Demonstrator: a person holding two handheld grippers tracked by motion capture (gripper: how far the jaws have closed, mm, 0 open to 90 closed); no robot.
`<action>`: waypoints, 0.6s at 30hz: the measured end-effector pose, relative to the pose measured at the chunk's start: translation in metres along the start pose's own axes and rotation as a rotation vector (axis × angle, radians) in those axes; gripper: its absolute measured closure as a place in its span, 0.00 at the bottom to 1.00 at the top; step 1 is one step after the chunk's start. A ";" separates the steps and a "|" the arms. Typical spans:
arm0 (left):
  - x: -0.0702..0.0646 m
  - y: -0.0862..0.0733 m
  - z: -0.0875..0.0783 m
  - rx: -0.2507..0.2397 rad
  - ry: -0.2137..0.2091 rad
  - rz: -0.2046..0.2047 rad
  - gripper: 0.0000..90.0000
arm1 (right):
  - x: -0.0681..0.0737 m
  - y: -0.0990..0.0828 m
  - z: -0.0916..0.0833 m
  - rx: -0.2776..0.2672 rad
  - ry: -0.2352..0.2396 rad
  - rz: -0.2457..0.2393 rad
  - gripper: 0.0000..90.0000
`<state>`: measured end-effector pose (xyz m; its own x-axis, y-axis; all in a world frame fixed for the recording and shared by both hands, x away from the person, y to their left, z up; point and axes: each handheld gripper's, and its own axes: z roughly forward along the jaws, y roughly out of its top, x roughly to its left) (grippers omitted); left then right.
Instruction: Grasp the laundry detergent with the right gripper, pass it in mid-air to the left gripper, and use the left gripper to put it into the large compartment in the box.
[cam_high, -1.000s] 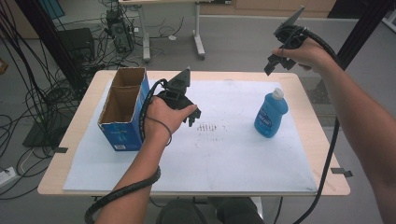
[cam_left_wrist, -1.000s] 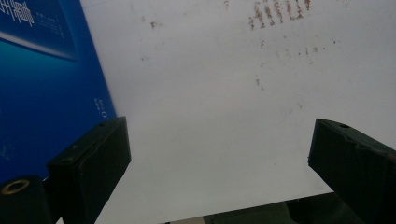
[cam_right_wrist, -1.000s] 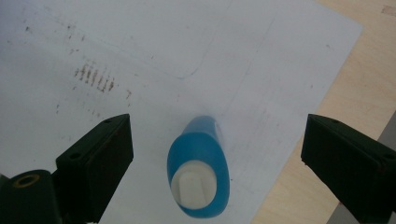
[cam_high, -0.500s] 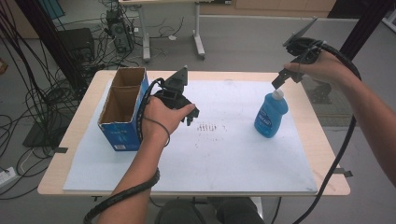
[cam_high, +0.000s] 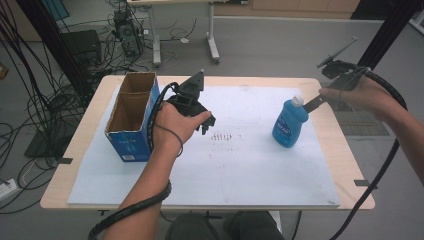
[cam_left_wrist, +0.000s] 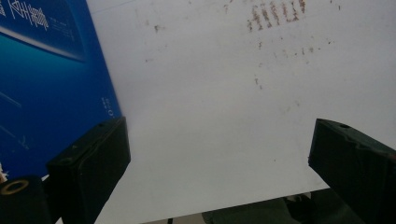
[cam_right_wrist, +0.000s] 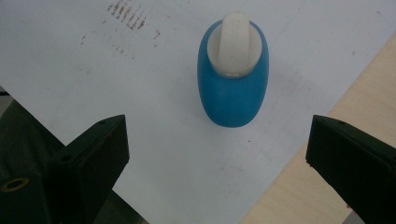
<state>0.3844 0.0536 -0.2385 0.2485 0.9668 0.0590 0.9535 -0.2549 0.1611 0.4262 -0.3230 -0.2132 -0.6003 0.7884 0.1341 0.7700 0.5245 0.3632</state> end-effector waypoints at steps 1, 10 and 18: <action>0.001 0.000 0.000 0.000 0.001 0.000 0.07 | 0.000 0.000 0.000 0.000 0.000 0.000 0.06; 0.008 0.000 0.005 0.011 0.005 -0.010 0.07 | -0.004 -0.016 0.012 -0.015 0.012 -0.022 0.06; 0.006 0.001 0.003 0.008 -0.003 -0.003 0.07 | -0.003 -0.028 0.028 -0.039 0.008 -0.054 0.06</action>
<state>0.3872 0.0593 -0.2409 0.2457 0.9677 0.0558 0.9557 -0.2515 0.1530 0.4128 -0.3311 -0.2500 -0.6428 0.7565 0.1201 0.7272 0.5534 0.4062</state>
